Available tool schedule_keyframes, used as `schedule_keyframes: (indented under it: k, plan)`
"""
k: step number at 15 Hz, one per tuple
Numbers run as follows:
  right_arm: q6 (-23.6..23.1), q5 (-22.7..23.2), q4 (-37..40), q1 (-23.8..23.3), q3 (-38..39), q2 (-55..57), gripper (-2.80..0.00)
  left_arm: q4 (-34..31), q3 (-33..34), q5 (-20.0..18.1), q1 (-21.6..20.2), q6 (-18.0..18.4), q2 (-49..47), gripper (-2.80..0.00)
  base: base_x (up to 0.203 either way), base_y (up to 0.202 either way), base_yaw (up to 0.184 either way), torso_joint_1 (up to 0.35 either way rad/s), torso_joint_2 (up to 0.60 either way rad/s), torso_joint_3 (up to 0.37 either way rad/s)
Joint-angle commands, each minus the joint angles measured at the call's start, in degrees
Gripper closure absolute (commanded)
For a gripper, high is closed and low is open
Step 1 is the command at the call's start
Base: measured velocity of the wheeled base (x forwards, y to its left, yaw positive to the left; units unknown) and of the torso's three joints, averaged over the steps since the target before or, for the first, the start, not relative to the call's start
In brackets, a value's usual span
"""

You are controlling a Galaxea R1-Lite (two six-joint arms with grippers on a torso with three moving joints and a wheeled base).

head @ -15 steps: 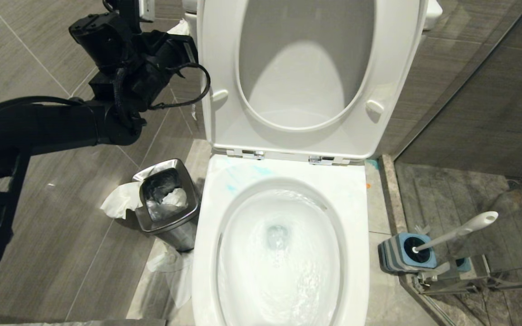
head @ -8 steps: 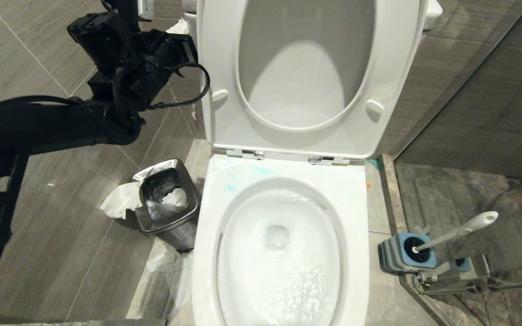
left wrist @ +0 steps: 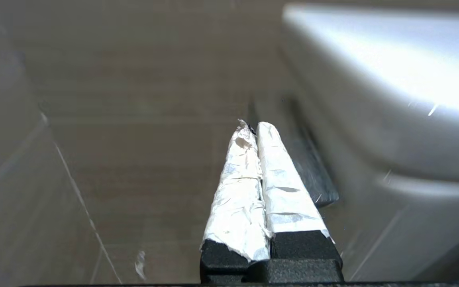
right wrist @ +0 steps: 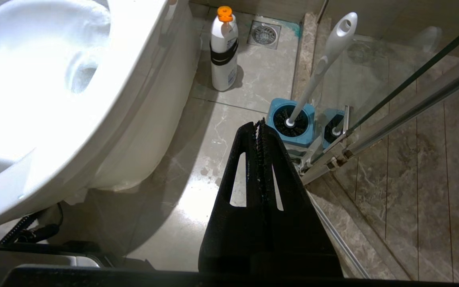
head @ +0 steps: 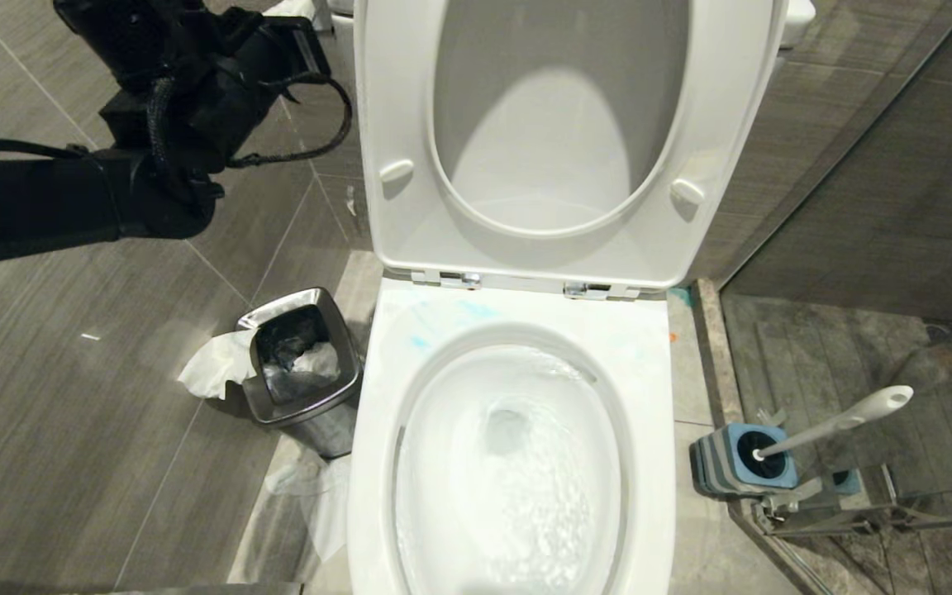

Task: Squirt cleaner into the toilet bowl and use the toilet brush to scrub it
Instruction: Flush the toilet

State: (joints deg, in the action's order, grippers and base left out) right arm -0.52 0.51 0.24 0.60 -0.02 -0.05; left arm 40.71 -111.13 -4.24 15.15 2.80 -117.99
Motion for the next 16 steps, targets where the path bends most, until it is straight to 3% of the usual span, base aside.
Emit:
schedule_keyframes:
  k: [1,6,10,12,16]
  plan:
    - [0.0,0.1,0.0,0.0,0.0,0.0,0.0,0.2,0.1,-0.2,0.0,0.0,4.7,0.0,0.0,0.0,0.0,0.0,0.0,0.0]
    - [0.0,0.1,0.0,0.0,-0.1,0.0,0.0,-4.4,0.1,-0.3,-0.4,-0.4,10.7,0.0,0.0,0.0,0.0,0.0,0.0,0.0]
    - [0.0,0.0,0.0,0.0,0.0,0.0,0.0,-13.8,0.2,-2.6,-2.6,-3.4,16.7,0.0,0.0,0.0,0.0,0.0,0.0,0.0]
    - [0.0,0.0,0.0,0.0,0.0,0.0,0.0,-16.0,0.0,-7.8,-3.2,-5.8,18.1,0.0,0.0,0.0,0.0,0.0,0.0,0.0]
    - [0.0,0.0,0.0,0.0,-0.1,0.0,0.0,-18.9,-0.2,-21.9,-3.6,-17.5,20.1,0.0,0.0,0.0,0.0,0.0,0.0,0.0]
